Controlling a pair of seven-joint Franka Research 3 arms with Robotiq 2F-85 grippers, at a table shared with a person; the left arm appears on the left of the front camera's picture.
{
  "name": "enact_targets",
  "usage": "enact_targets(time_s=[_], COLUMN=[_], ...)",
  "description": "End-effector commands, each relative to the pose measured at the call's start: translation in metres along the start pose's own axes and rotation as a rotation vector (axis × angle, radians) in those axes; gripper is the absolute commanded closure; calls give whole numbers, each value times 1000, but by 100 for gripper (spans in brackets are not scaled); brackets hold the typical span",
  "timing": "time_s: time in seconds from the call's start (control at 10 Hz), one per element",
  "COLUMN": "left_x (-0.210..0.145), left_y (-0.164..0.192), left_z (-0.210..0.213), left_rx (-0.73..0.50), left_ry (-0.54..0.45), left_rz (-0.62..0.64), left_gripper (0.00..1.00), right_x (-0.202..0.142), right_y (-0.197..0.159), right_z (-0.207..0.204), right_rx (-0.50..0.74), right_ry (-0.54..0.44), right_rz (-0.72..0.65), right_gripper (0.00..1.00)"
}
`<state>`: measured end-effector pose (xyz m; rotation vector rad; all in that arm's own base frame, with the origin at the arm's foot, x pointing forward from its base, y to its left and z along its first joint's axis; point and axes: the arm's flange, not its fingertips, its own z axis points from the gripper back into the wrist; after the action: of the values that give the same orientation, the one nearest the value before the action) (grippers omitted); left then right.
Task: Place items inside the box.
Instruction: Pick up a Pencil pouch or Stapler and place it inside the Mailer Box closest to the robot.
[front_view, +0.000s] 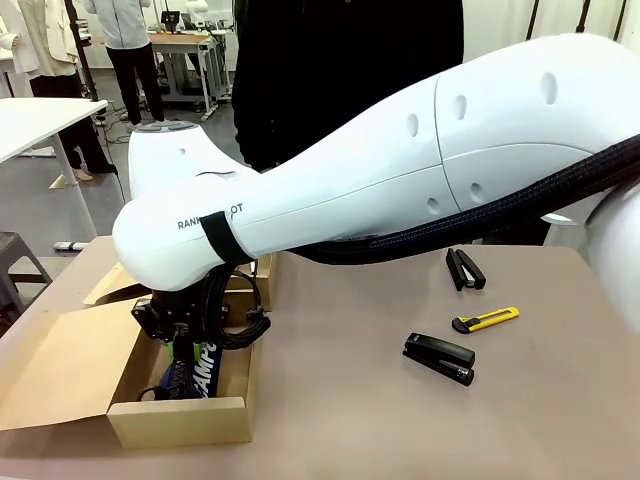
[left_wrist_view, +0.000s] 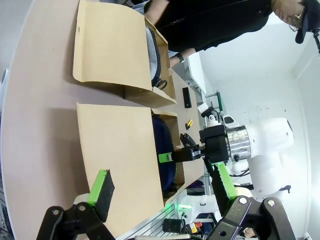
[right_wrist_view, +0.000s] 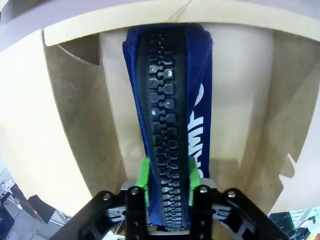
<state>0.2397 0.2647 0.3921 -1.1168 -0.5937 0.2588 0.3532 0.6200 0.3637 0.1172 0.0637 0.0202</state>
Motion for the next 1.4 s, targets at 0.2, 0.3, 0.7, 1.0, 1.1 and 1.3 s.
enact_targets(time_s=[0.2, 0.3, 0.7, 1.0, 1.1, 1.3], left_x=[0, 0, 0, 0, 0, 0], left_y=[-1, -1, -1, -1, -1, -1], left_z=[0, 0, 0, 0, 0, 0], left_rx=[-24, -24, -24, -24, -24, -24], left_ry=[-19, -19, -19, -19, -19, -19], left_rz=[-23, -23, -23, -23, -23, -23], left_gripper=[0, 0, 0, 0, 0, 0], right_x=[-2, -2, -7, -25, -31, 4], right_y=[-5, -12, -114, -259, -260, -204], right_z=[10, 19, 106, 159, 153, 161], right_rx=[31, 58, 154, 231, 256, 195], right_ry=[-34, -41, -63, -112, -99, -102], right_rz=[-60, -61, 41, -206, -252, -123], right_gripper=[0, 0, 0, 0, 0, 0])
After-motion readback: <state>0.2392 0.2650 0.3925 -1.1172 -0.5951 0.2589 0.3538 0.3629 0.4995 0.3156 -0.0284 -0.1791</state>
